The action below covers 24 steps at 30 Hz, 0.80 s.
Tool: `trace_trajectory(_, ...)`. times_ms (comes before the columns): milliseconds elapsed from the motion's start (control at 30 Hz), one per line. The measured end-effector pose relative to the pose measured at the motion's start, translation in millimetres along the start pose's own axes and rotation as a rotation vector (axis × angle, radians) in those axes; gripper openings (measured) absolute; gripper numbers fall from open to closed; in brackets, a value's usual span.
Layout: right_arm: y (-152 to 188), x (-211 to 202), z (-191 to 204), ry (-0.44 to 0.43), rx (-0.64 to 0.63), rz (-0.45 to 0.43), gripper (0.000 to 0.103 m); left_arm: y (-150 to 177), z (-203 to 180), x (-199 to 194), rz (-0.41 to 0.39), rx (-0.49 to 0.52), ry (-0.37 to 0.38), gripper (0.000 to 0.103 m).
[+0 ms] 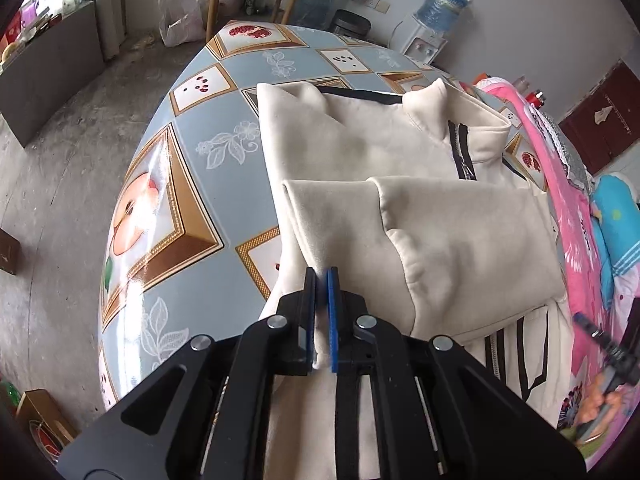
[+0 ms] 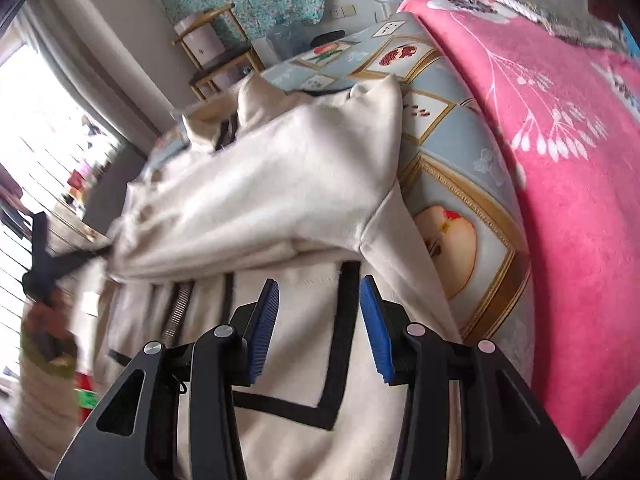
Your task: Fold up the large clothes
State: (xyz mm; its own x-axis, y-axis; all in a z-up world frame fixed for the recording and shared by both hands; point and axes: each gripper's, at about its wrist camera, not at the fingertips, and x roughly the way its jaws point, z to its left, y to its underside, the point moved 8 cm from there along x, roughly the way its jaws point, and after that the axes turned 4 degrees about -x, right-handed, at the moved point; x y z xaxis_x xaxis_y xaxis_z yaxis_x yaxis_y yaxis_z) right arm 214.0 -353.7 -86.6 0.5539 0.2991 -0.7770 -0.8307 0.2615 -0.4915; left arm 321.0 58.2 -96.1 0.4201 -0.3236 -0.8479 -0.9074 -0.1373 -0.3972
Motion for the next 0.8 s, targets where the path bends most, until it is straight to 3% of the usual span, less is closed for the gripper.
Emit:
trace_trajectory(100,-37,-1,-15,-0.013,0.066,-0.010,0.043,0,-2,1,-0.013,0.029,-0.006,0.005)
trace_trajectory(400,-125,94,-62,0.151,0.147,-0.029,0.042,-4,-9,3,-0.064,0.128,-0.052,0.005)
trace_trajectory(467,-135,103,-60,0.166,0.119,-0.042,0.036,-3,-11,3,-0.071,0.157,-0.065,0.005)
trace_trajectory(533,-141,110,-56,0.179,0.071,-0.036,0.006,-4,-11,4,-0.080,0.179,-0.077,0.005)
trace_trajectory(700,-151,79,-41,0.236,-0.017,-0.162,0.005,-12,-12,-15,-0.182,0.178,-0.051,0.005)
trace_trajectory(800,-147,82,-46,0.284,-0.045,-0.151,0.005,-9,-5,-9,-0.136,0.145,-0.052,0.005)
